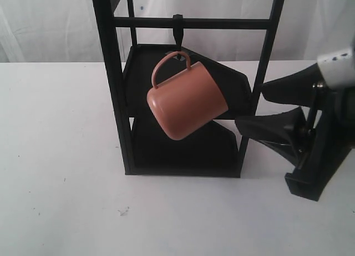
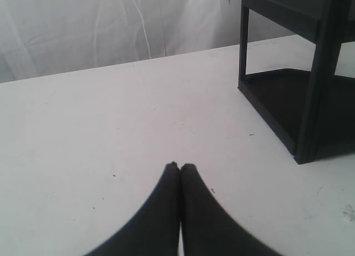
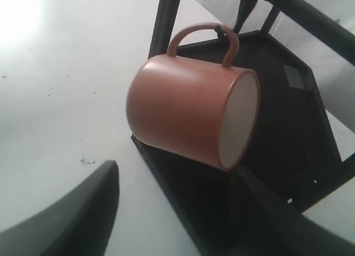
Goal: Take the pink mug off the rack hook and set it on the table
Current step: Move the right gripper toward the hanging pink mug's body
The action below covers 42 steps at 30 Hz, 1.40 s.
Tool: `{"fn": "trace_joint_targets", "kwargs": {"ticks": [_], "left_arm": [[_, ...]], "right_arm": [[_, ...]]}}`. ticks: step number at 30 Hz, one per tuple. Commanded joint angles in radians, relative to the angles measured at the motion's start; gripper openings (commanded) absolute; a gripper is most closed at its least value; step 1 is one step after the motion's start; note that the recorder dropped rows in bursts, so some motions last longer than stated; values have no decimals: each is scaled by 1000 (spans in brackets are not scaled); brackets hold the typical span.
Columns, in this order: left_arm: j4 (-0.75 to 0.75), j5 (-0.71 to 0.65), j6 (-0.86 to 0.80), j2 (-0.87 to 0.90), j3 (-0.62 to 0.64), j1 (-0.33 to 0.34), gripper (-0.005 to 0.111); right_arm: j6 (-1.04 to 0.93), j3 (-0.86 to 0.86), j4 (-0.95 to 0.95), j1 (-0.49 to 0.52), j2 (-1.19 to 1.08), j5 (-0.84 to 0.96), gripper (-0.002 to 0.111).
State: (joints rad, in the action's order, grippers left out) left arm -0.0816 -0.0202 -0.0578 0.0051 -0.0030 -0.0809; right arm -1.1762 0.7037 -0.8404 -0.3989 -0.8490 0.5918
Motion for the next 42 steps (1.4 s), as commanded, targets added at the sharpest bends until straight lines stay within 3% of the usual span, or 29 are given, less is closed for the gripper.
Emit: {"fn": "trace_joint_targets", "kwargs": {"ticks": [1, 7, 13, 21, 42], "left_arm": [[1, -4, 7, -5, 3, 2, 0], [1, -4, 7, -5, 3, 2, 0], [1, -4, 7, -5, 3, 2, 0], [1, -4, 7, -5, 3, 2, 0], [1, -4, 7, -5, 3, 2, 0]], "right_arm": [[-34, 5, -21, -1, -35, -41, 56], [-93, 5, -73, -1, -105, -39, 56], [-228, 5, -193, -1, -180, -43, 65], [-399, 5, -343, -1, -211, -73, 65], [-420, 78, -374, -1, -325, 42, 65]]}}
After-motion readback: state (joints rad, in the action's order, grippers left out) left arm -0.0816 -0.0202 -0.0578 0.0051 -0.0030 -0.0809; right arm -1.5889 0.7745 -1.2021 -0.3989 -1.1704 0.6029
